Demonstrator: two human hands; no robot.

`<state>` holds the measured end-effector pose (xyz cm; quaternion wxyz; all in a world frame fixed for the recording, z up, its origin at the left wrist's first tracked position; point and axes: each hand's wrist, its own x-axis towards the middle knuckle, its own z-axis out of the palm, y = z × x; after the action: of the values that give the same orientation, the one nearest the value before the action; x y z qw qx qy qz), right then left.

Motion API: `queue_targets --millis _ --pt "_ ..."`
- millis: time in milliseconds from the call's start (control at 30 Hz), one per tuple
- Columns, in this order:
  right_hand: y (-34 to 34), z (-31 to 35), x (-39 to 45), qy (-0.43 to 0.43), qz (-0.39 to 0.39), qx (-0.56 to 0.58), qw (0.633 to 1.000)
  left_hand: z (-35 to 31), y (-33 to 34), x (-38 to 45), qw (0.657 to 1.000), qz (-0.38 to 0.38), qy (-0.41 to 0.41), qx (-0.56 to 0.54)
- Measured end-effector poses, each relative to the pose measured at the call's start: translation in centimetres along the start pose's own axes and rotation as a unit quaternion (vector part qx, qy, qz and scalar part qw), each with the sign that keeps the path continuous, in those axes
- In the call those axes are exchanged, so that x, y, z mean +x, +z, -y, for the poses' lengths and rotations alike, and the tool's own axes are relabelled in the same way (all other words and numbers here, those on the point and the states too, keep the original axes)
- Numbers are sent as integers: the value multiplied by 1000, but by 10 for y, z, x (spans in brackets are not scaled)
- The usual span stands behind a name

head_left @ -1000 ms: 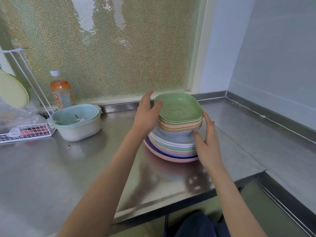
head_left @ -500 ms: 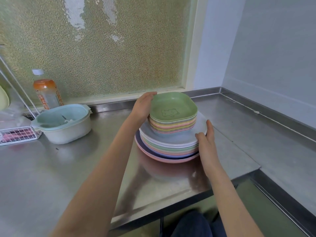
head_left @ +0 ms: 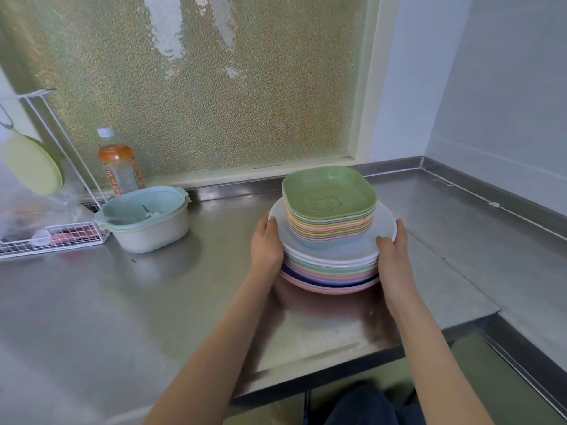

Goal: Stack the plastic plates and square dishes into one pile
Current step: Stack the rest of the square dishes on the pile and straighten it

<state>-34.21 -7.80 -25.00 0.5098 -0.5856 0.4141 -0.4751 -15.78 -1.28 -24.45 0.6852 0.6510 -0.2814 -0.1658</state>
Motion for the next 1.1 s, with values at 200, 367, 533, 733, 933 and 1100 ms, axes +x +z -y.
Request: queue_targets --millis 200,367,533,733,933,1100 --pt "8 0 5 -40 -6 7 999 1 -4 5 1000 -29 4 -2" --pt "35 4 14 -70 19 17 997 7 -20 28 998 -52 -27 -13" --pt "80 3 32 -60 58 1 997 8 -49 55 995 -94 -31 -33" --pt "137 -3 58 -49 102 -13 994 13 -79 91 986 -151 -40 -54" --pt "169 -8 83 -43 93 14 995 15 -82 121 979 -185 -53 -72" --pt "183 -9 104 -42 90 20 995 20 -79 140 976 -201 -52 -62"
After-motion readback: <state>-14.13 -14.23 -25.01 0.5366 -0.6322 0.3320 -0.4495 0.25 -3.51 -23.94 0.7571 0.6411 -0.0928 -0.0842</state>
